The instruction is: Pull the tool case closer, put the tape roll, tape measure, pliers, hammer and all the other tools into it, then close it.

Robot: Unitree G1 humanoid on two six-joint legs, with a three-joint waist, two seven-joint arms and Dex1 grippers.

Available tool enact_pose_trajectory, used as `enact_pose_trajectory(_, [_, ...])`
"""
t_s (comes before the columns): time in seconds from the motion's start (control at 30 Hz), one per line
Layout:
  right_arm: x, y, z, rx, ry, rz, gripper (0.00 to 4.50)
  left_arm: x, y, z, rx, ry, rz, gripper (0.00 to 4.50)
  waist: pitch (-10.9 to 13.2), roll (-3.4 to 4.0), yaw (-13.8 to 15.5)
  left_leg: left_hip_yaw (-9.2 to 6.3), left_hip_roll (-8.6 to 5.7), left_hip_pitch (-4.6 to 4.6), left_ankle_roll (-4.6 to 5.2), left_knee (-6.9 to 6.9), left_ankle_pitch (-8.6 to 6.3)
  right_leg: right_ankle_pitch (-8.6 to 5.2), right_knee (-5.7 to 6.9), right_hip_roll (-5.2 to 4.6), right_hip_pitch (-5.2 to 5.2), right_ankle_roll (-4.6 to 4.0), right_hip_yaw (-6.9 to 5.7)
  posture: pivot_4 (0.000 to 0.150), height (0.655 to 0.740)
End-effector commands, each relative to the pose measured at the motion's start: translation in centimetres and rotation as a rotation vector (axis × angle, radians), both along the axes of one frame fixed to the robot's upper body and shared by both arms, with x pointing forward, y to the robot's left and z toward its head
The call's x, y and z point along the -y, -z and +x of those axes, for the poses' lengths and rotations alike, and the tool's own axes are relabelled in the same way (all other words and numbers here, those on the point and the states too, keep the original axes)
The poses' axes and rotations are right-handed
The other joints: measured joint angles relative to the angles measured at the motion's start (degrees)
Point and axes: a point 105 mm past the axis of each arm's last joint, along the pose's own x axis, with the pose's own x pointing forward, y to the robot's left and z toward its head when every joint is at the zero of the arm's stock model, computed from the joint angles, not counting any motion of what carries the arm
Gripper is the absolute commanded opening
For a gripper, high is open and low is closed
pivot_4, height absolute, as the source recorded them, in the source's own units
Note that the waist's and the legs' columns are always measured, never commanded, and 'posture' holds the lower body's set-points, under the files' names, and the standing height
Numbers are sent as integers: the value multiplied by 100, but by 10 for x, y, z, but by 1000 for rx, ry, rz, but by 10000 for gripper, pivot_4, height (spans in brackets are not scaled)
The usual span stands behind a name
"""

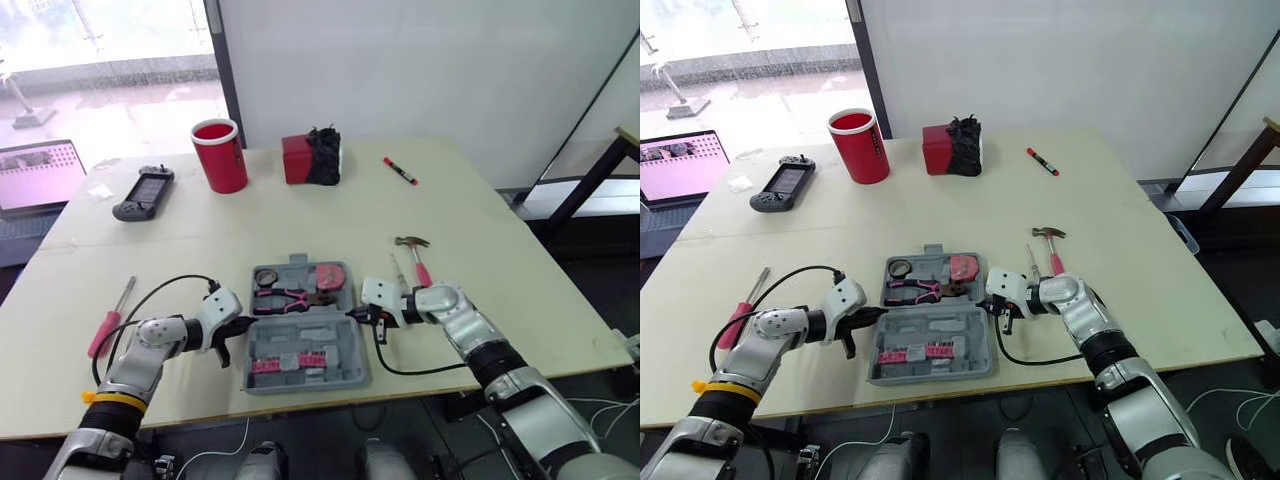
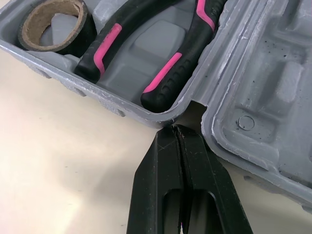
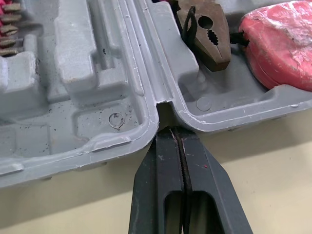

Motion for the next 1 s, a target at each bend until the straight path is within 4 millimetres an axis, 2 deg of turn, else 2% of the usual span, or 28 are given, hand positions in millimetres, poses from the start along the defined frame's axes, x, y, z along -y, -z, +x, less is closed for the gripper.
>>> enact_pose_trajectory(0.03, [-30, -10, 1, 44, -75, 43, 0, 0, 2, 0, 4, -6, 12, 256, 0, 0, -20, -1, 0, 0, 0, 0, 0, 0, 2, 1, 0, 0, 0, 1500, 7400])
enact_pose_trajectory(0.17, [-41, -11, 0, 36, -98, 60, 0, -7, 1, -1, 9, -27, 21, 256, 0, 0, -65, -3, 4, 0, 0, 0, 0, -1, 13, 7, -7, -2, 3, 1500, 7400])
enact_pose_trajectory(0.53, [-54, -9, -1, 29, -120, 73, 0, -21, 0, -5, 19, -60, 50, 256, 0, 0, -83, -2, 12, 8, 0, 0, 0, -2, 25, 18, -13, -5, 9, 1500, 7400])
enact_pose_trajectory(0.7, [-55, -5, 0, 24, -109, 67, 0, -27, 4, -6, 21, -117, 42, 256, 0, 0, -83, -2, 14, 10, 1, -2, 0, -4, 29, 21, -15, -9, 10, 1500, 7400])
enact_pose_trajectory(1.0, [-44, -4, 8, 28, -75, 43, 0, -20, 3, -7, 22, -83, 33, 256, 0, 0, -74, -2, 14, 14, 0, -2, 0, -4, 30, 21, -12, -10, 10, 1500, 7400])
